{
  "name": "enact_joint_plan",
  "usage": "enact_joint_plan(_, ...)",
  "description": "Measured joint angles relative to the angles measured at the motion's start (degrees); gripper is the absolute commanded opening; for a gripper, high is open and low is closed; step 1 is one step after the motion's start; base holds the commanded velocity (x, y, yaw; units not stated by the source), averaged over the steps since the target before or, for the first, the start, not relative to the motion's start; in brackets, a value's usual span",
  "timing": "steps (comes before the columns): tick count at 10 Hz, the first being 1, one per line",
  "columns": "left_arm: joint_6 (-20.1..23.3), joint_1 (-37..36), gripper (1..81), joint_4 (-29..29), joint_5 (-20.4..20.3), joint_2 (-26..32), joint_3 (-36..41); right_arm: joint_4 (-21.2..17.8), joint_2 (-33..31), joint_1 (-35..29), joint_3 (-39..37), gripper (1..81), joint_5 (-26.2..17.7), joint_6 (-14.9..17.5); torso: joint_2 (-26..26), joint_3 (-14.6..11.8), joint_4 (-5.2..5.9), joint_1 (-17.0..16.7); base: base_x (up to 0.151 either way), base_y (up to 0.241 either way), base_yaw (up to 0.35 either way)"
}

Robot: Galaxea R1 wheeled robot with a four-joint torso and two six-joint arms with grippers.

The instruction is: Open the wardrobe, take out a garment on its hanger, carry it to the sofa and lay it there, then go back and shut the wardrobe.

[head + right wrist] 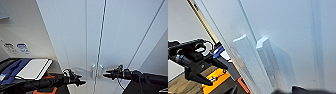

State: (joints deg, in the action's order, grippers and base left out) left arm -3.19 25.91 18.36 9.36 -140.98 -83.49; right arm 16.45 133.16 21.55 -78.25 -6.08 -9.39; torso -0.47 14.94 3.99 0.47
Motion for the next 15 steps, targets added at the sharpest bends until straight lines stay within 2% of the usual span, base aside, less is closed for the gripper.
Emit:
enact_joint_plan(4, -0.02, 0.0, 81.1, 0.02, 0.11, -2.95, -3.94, -0.38, 2.93, -0.15, -4.85, 81.1, -0.56, -1.28, 0.02, 0.02, 0.0, 0.02, 0.0, 0.0, 0.0)
enact_joint_plan(9, -0.05, 0.09, 81.1, 0.05, 0.02, -8.37, -9.25, -0.79, 3.01, -1.33, -3.02, 81.1, -0.56, -2.71, 0.02, 0.05, 0.0, 0.04, 0.0, 0.0, 0.0)
enact_joint_plan(15, -0.07, 0.77, 81.1, 0.07, -0.29, -10.03, -12.37, -0.79, 3.17, -2.21, -0.09, 81.1, -0.17, -3.64, 0.02, 0.05, 0.0, 0.04, 0.0, 0.0, 0.0)
